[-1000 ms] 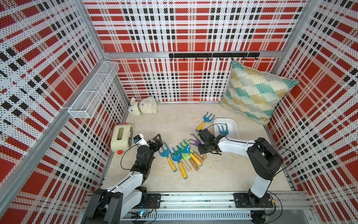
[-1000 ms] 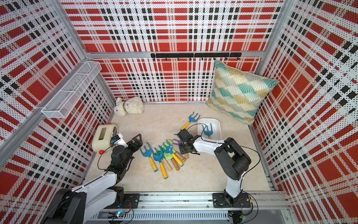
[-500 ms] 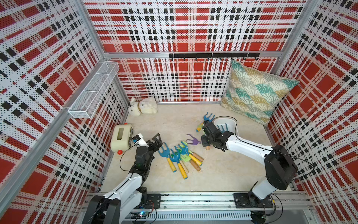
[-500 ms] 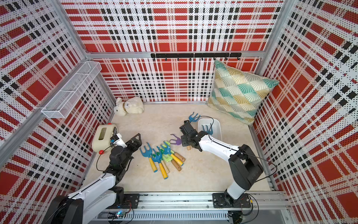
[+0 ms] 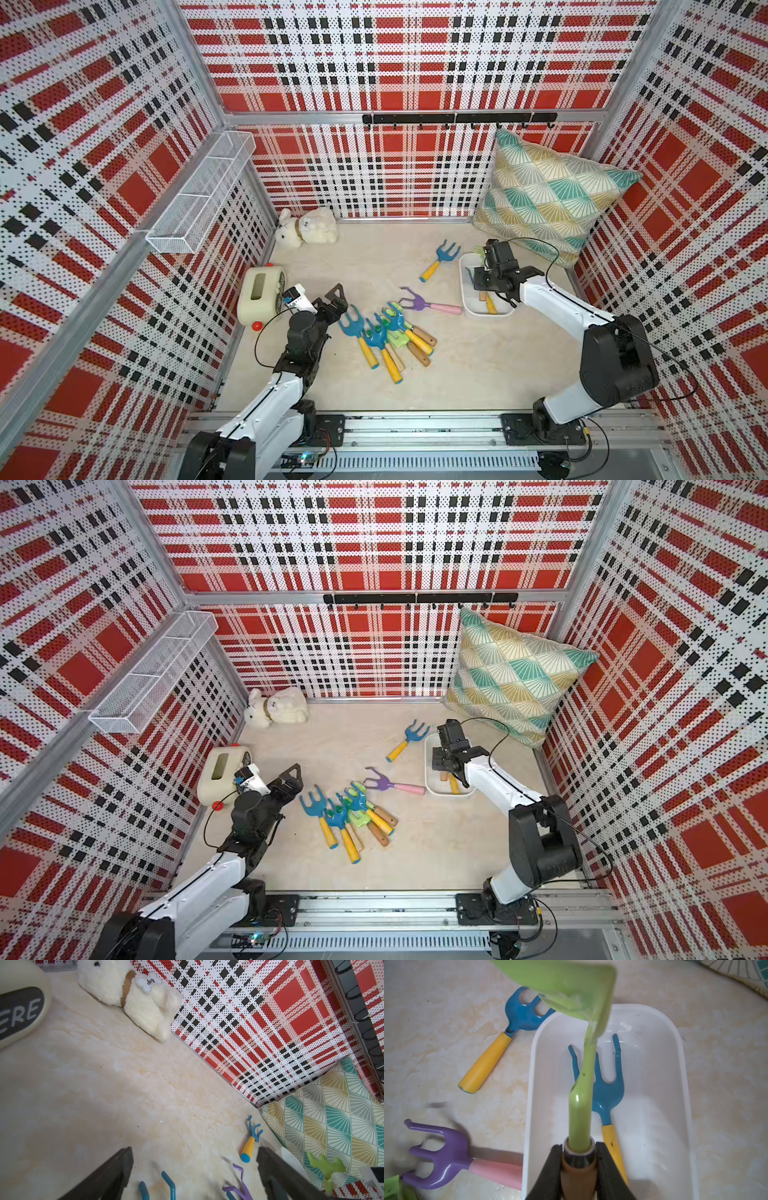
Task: Put the rake into the storage box
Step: Place the rake in the storage box, then pick up the rake at the center of the board.
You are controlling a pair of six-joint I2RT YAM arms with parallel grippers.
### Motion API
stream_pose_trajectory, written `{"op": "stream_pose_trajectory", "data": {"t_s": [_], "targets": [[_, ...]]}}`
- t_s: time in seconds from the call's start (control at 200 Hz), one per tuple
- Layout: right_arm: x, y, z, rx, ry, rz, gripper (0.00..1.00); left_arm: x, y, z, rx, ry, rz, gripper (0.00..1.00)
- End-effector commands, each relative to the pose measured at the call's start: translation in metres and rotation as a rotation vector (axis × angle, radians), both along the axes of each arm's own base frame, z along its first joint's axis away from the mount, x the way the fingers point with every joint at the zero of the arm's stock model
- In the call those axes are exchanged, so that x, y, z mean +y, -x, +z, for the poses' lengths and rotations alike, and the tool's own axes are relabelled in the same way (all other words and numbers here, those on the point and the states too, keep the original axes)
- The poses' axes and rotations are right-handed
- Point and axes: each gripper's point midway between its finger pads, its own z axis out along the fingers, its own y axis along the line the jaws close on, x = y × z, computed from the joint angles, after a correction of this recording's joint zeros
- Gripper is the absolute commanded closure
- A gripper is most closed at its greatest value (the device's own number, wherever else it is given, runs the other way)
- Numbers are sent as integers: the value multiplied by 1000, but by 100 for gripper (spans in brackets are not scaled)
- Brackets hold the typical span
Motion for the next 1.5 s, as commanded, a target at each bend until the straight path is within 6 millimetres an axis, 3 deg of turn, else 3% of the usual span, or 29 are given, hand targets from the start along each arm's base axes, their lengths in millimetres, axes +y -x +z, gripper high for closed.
{"op": "stream_pose_trajectory", "data": {"t_s": [0.0, 0.1, 0.165, 0.266, 0.391, 0.521, 0.616, 0.822, 1.047, 1.167, 1.493], "targets": [[12, -6, -4, -10, -50, 60, 56, -7, 1, 11, -11, 18, -21, 1], [18, -5, 3, -24, -75, 88, 41, -12, 5, 11, 16, 16, 2, 1], [20, -3, 13, -49, -94, 103, 35, -28, 12, 7, 47, 25, -27, 1], [25, 6, 27, -78, -133, 136, 30, -39, 20, -3, 107, 40, -40, 1], [32, 24, 45, -136, -198, 189, 23, -47, 29, -21, 199, 66, -67, 9], [39, 39, 58, -169, -254, 235, 21, -53, 41, -38, 292, 64, -78, 32], [40, 45, 63, -187, -264, 249, 20, -51, 52, -52, 364, 61, -57, 56], [43, 48, 64, -193, -276, 272, 20, -56, 70, -75, 478, 53, -52, 54], [44, 49, 61, -187, -279, 278, 20, -65, 80, -74, 518, 36, -50, 47], [44, 50, 60, -185, -280, 279, 19, -69, 89, -75, 534, 23, -35, 47], [46, 50, 58, -178, -290, 287, 19, -78, 106, -102, 584, -39, -5, 53]]}}
